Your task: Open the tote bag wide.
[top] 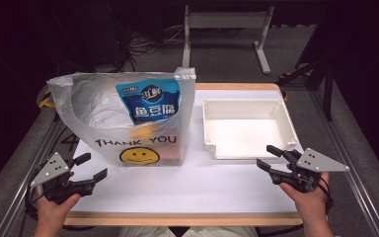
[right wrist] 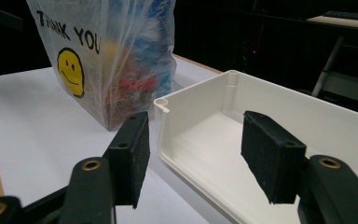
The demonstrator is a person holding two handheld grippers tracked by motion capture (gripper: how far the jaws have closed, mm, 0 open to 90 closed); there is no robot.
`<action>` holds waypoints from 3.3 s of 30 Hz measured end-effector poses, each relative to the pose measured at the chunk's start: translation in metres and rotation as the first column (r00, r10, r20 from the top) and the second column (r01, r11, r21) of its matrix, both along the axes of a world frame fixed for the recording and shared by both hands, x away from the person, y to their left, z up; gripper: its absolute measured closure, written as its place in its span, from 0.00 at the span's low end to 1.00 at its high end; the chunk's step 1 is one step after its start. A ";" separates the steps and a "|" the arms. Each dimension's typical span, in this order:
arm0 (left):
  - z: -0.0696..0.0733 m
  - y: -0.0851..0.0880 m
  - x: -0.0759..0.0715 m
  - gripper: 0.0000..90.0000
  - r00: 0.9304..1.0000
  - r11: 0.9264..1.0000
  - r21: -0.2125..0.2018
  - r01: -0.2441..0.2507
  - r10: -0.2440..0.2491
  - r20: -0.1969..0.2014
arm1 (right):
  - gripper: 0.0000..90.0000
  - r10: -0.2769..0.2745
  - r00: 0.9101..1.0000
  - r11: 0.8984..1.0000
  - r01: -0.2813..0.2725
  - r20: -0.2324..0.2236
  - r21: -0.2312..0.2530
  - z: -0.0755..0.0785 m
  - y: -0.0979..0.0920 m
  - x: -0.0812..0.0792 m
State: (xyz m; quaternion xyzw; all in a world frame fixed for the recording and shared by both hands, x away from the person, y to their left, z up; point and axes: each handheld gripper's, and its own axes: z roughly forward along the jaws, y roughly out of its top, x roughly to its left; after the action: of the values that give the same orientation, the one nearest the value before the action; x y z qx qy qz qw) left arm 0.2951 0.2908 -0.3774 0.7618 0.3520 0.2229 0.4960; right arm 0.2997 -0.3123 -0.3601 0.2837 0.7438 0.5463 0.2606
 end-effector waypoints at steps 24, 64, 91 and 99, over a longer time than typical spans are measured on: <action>0.023 0.012 0.010 0.18 0.999 0.997 -0.064 -0.051 0.050 -0.023 | 0.45 -0.001 1.000 0.999 0.000 -0.021 -0.049 -0.005 0.011 0.001; 0.085 -0.002 0.078 0.29 0.997 0.996 -0.089 0.008 -0.001 0.075 | 0.41 0.050 0.998 0.994 -0.053 -0.039 -0.098 0.000 0.039 0.017; 0.065 -0.001 0.087 0.96 1.000 0.998 -0.057 -0.001 0.002 0.025 | 0.42 0.184 0.981 0.976 -0.189 -0.052 -0.109 0.037 0.117 0.060; 0.064 -0.001 0.088 0.99 1.000 0.997 -0.075 0.004 -0.003 0.023 | 0.42 0.226 0.973 0.970 -0.229 -0.048 -0.078 0.054 0.137 0.073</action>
State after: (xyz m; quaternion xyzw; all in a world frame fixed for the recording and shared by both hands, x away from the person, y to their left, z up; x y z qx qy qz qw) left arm 0.3827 0.2901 -0.3132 0.7407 0.3532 0.2173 0.5286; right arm 0.3724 -0.1751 -0.3060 0.1961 0.7983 0.5357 0.1930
